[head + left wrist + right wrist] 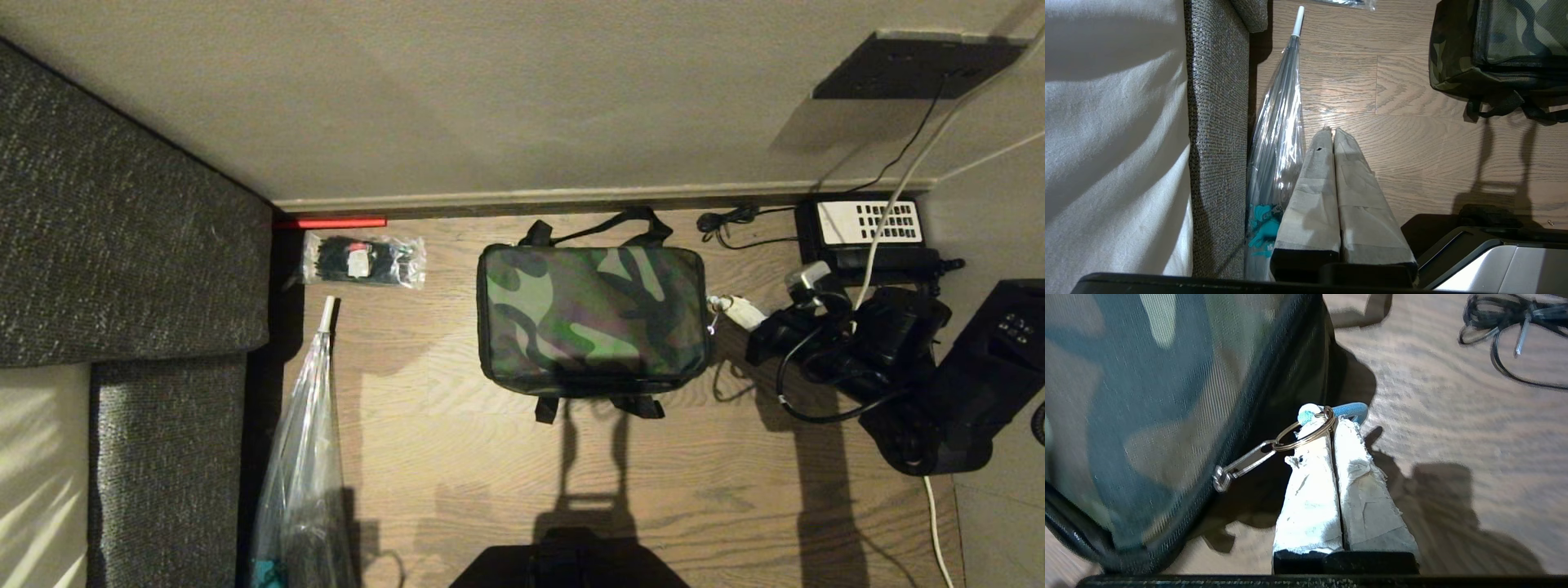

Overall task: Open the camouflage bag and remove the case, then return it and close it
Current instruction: Open the top of the storage box

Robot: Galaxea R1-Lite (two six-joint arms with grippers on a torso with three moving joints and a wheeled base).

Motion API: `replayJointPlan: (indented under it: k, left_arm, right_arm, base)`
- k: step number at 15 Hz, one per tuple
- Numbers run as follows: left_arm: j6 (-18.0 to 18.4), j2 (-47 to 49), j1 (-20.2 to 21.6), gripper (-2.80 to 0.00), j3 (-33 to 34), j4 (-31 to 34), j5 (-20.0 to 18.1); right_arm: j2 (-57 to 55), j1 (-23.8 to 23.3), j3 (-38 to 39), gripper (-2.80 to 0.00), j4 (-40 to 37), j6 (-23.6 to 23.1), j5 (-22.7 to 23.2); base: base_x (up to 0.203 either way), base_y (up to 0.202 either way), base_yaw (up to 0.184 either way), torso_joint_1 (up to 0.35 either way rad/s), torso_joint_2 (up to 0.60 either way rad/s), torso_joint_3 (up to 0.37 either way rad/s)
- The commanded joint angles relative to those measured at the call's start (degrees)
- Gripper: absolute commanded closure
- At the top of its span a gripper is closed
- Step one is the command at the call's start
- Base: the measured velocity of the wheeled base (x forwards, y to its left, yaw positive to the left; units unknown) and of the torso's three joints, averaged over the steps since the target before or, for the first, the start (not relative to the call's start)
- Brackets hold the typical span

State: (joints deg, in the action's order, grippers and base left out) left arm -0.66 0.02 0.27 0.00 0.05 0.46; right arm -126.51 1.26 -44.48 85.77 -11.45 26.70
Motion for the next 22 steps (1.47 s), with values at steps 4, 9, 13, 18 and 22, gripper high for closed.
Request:
replayJointPlan:
  k: [4,9,13,18,22]
  left_arm:
    - [0.0,-0.1,0.1,0.0,0.2,0.0,0.0]
    - [0.0,-0.1,0.0,0.0,0.2,0.0,0.0]
    - [0.0,-0.1,0.1,0.0,0.2,0.0,0.0]
    - [0.0,-0.1,0.0,0.0,0.2,0.0,0.0]
    - [0.0,-0.1,0.0,0.0,0.2,0.0,0.0]
  right_arm:
    - [-0.7,0.1,-3.9,0.0,0.5,2.2,0.4]
    - [-1.2,0.2,-4.7,0.0,0.5,2.1,0.4]
    - [-1.7,0.1,-5.5,0.0,0.6,2.2,1.0]
    - [-3.1,0.2,-8.0,0.0,0.6,2.3,1.0]
    - [-4.2,0.2,-11.0,0.0,0.6,2.9,1.0]
  base:
    - [0.0,0.0,0.0,0.0,0.0,0.0]
    - [0.0,0.0,0.0,0.0,0.0,0.0]
    - [0.0,0.0,0.0,0.0,0.0,0.0]
    - [0.0,0.0,0.0,0.0,0.0,0.0]
    - [0.0,0.0,0.0,0.0,0.0,0.0]
